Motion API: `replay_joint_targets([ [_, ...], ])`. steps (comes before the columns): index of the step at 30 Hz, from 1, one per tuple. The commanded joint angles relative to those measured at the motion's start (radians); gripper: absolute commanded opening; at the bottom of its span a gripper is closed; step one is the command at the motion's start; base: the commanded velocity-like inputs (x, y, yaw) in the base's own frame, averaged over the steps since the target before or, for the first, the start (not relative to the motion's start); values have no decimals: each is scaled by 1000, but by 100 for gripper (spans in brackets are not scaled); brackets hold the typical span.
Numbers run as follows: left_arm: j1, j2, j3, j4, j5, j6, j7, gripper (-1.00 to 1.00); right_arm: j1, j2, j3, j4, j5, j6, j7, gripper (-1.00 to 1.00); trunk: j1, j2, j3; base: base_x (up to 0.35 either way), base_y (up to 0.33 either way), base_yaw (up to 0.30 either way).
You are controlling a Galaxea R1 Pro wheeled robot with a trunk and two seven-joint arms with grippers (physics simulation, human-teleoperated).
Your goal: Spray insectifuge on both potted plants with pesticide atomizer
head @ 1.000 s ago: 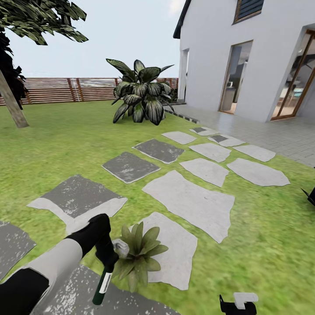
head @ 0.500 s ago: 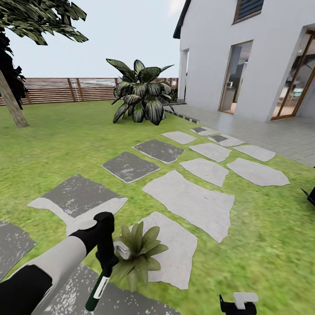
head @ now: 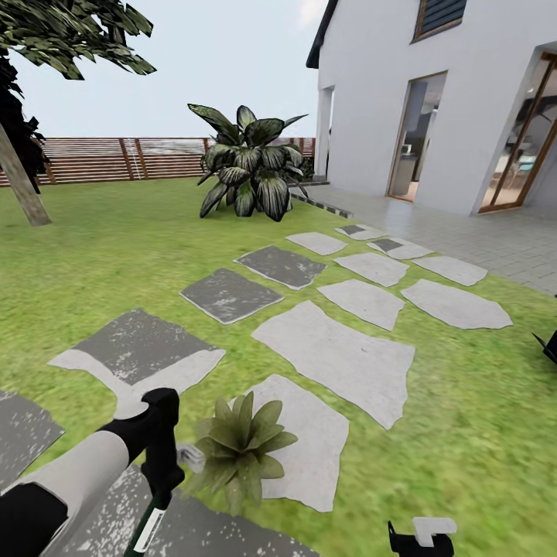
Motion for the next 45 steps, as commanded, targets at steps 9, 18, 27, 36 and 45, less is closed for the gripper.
replay_joint_targets([
  [9,42,-5,-5,-2,-15,8,-10,-100,-1,0,-6,2,11,-4,-5,100,0,0,-1,144,0,0],
  [18,97,-13,-2,-15,-4,9,49,-100,-1,-1,-5,2,11,-4,-5,100,0,0,-1,7,0,0],
  [27,96,-47,13,-51,-3,10,75,-100,-1,0,-4,2,11,-4,-5,100,0,0,-1,-46,0,0],
  [36,97,-53,184,-40,-2,8,214,-100,-1,0,-4,2,12,-4,-5,100,0,0,-1,-117,0,0],
  [45,97,-159,199,-41,-15,10,264,-100,-1,0,-4,2,12,-4,-5,100,0,0,-1,-1,0,0],
])
